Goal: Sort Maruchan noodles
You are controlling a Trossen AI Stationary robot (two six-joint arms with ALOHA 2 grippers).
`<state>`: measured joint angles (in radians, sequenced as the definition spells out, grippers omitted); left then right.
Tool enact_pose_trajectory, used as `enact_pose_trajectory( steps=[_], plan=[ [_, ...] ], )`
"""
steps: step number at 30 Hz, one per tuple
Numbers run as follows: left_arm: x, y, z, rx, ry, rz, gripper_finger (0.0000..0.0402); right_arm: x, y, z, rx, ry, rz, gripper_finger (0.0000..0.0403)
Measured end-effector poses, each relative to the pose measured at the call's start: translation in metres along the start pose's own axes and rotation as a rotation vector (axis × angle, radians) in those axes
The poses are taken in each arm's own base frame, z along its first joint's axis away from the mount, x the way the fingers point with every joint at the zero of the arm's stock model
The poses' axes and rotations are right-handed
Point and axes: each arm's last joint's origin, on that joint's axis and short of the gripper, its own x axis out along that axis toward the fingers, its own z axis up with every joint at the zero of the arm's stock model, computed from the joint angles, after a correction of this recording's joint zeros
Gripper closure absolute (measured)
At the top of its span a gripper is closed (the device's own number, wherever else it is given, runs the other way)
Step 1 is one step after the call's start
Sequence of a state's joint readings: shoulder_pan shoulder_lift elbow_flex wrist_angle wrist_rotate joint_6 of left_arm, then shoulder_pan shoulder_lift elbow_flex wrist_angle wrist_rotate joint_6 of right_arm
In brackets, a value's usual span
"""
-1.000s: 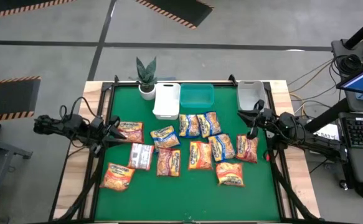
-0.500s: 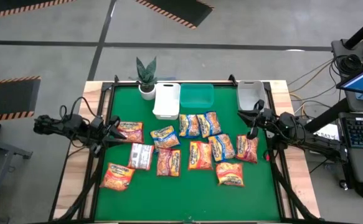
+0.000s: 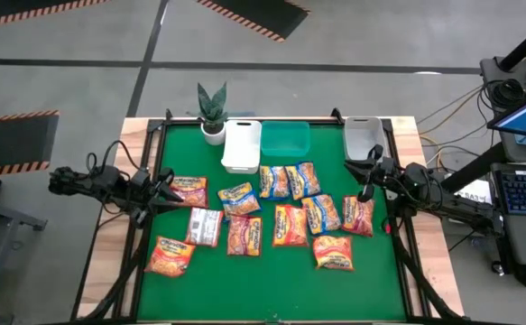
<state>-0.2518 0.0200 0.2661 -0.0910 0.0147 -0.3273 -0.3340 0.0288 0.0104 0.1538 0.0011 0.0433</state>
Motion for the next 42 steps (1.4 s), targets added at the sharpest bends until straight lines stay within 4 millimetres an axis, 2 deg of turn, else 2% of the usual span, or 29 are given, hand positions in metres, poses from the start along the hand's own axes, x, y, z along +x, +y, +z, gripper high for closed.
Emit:
enact_pose_trajectory(
  steps=[32,40,42],
  plan=[
    [0.0000,0.0000,-0.0001,0.005,0.001,0.000,0.0325,0.0000,0.0000,0.0000,-0.001,0.000,0.000,0.0351],
    [0.0003,0.0014,-0.0044,0.193,0.047,0.009,0.0325,0.0000,0.0001,0.0008,0.024,-0.009,0.001,0.0351],
    [0.0003,0.0015,-0.0040,0.226,0.041,0.014,0.0325,0.0000,0.0002,0.0003,0.164,-0.002,0.005,0.0351]
  ],
)
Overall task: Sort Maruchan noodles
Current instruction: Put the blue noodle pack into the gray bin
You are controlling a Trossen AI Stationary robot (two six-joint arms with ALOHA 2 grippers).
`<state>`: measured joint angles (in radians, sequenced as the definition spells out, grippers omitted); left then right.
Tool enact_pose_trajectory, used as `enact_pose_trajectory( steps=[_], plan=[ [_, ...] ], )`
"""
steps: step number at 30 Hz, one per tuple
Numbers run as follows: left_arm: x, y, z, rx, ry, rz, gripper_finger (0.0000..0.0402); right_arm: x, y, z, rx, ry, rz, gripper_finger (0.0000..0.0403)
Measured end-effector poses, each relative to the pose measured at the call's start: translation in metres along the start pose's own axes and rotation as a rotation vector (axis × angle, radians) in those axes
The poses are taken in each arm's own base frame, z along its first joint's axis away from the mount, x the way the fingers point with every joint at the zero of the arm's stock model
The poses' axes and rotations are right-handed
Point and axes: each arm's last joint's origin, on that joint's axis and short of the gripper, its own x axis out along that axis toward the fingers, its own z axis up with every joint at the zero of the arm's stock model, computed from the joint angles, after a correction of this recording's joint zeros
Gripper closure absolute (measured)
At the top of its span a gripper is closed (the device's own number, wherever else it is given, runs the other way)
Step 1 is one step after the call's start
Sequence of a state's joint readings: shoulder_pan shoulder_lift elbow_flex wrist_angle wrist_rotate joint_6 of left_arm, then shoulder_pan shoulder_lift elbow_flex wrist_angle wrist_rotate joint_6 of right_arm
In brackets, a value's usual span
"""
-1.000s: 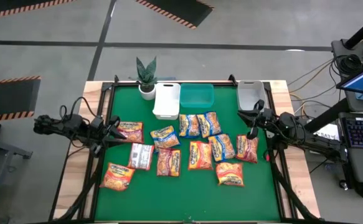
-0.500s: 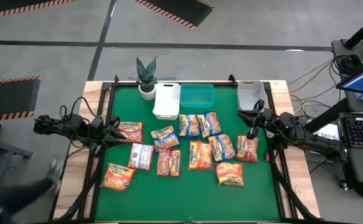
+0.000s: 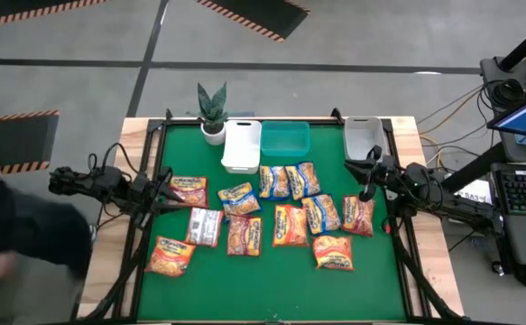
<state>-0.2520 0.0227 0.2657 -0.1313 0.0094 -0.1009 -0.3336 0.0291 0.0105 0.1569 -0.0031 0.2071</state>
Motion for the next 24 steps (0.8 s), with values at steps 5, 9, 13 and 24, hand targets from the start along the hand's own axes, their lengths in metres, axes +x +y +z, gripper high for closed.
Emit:
enact_pose_trajectory(
  steps=[5,9,13,24],
  plan=[
    [0.000,0.000,0.010,-0.003,-0.109,0.012,0.0325,0.000,0.000,0.002,0.407,-0.025,0.002,0.0351],
    [-0.003,-0.002,0.025,-0.046,-0.263,-0.002,0.0325,0.000,0.000,0.002,0.314,-0.023,-0.006,0.0351],
    [-0.008,-0.003,0.039,0.084,-0.419,0.013,0.0325,0.000,0.000,0.001,0.247,-0.017,-0.007,0.0351],
    [-0.013,-0.004,0.049,0.152,-0.532,0.025,0.0325,0.000,-0.002,0.001,0.226,-0.025,-0.071,0.0351]
  ],
)
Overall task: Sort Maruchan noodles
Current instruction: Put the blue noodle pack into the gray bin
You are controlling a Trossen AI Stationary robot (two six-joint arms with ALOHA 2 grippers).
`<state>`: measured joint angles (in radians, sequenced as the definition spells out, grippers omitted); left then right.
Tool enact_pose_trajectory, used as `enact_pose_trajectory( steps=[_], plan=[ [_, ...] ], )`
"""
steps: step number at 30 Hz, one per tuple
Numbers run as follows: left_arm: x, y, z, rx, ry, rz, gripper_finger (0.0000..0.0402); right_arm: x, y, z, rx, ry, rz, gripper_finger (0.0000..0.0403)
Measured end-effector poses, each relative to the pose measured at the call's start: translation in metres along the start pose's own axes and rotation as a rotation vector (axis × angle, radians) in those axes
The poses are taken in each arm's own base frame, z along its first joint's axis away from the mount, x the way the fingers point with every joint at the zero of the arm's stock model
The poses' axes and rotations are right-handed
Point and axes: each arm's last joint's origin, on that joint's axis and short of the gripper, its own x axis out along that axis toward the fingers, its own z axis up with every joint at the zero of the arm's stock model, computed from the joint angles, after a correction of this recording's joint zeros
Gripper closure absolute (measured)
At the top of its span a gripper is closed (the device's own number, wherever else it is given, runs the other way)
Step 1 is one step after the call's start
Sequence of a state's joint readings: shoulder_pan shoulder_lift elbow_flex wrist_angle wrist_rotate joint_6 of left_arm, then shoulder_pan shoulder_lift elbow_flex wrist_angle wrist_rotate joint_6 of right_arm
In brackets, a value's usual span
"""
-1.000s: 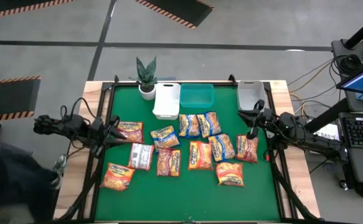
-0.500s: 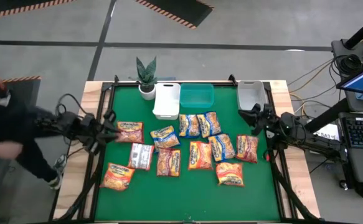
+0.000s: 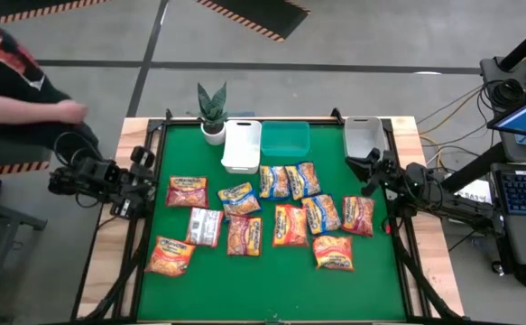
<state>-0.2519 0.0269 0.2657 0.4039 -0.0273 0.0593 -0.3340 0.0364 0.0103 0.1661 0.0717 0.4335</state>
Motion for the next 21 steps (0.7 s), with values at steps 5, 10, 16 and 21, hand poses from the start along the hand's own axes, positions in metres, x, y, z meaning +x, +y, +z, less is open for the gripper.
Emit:
enact_pose_trajectory(
  steps=[5,10,16,21],
  plan=[
    [0.000,0.000,0.000,0.000,0.003,0.000,0.0325,0.000,0.000,0.000,0.023,-0.003,-0.008,0.0351],
    [0.006,0.000,-0.003,0.068,0.010,0.012,0.0325,0.000,0.000,0.001,0.026,-0.011,-0.004,0.0351],
    [0.024,0.000,-0.016,0.097,0.055,0.064,0.0325,0.000,0.001,0.003,0.027,-0.041,-0.010,0.0351],
    [0.042,0.000,-0.031,0.179,0.081,0.081,0.0325,0.000,0.000,0.003,0.032,-0.048,-0.024,0.0351]
  ],
)
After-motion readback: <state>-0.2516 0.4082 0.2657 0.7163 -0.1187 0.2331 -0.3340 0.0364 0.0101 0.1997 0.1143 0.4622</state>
